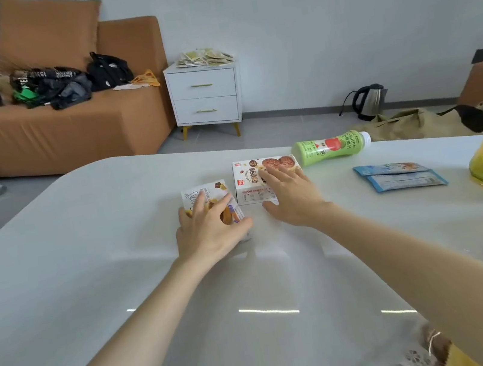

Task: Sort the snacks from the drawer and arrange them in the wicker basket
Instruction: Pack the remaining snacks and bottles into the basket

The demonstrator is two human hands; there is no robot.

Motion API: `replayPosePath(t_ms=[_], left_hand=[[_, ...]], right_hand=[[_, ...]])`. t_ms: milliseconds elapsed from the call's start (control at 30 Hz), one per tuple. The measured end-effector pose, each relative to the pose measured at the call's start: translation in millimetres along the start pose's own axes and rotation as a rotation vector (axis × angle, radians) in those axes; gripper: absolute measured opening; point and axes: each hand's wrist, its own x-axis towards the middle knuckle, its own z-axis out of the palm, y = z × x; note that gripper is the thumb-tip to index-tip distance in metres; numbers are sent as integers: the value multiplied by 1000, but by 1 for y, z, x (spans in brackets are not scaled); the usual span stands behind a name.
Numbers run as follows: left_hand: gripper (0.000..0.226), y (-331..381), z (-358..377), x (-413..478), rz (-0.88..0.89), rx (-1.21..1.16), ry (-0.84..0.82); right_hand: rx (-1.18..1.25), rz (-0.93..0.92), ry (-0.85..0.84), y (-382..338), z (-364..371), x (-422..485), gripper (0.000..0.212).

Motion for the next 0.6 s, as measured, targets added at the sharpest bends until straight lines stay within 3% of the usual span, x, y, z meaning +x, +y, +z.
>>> replayPosePath(t_ms=[167,433,600], left_hand=[[83,-7,-11,-16,-65,-10,-8],[66,-24,-18,-91,-70,-5,-10],[83,-34,-28,-167,-114,-53,-55]], right_hand=[[37,-40,37,-5,-13,-20,62],[-27,-68,-56,-50,-54,-119,50],[-36,-94,-77,-82,-70,-188,46]])
